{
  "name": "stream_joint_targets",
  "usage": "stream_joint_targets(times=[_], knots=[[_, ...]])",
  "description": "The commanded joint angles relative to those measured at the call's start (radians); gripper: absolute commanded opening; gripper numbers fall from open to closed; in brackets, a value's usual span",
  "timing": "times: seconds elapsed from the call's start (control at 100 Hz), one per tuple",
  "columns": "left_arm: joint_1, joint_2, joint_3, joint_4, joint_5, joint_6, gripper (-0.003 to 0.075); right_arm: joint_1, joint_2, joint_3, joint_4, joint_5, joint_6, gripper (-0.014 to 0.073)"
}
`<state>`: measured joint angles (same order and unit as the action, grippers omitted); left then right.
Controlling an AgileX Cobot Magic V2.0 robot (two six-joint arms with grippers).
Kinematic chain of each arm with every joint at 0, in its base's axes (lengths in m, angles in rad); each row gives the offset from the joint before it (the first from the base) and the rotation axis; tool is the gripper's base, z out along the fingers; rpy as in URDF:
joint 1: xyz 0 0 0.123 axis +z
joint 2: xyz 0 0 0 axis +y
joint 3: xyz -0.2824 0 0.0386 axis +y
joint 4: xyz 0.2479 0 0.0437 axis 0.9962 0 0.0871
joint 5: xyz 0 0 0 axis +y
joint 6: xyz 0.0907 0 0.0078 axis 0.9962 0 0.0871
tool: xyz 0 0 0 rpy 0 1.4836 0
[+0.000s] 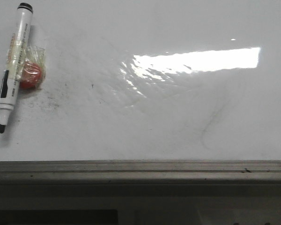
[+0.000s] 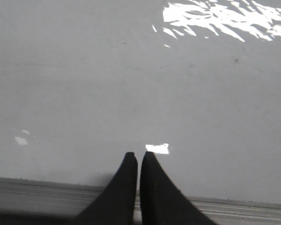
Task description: Write number 8 on whiteboard
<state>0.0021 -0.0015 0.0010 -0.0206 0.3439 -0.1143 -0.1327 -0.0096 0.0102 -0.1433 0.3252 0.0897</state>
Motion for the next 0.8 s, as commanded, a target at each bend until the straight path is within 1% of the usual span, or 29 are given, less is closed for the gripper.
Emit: stream_joint_targets(times=[0.0, 0.53, 0.79], knots=[[0.002, -0.030, 0.032, 0.003, -0.042, -0.005, -0.0020, -0.007, -0.022, 0.013, 0.000, -0.026, -0.010, -0.0064], [0.002, -0.030, 0.032, 0.003, -0.042, -0.005, -0.0020, -0.007, -0.022, 0.013, 0.000, -0.026, -0.010, -0.0064], [0.002, -0.030, 0.032, 0.007, -0.078, -0.005, -0.0020, -0.007, -0.022, 0.013, 0.000, -0.026, -0.010, -0.0064]])
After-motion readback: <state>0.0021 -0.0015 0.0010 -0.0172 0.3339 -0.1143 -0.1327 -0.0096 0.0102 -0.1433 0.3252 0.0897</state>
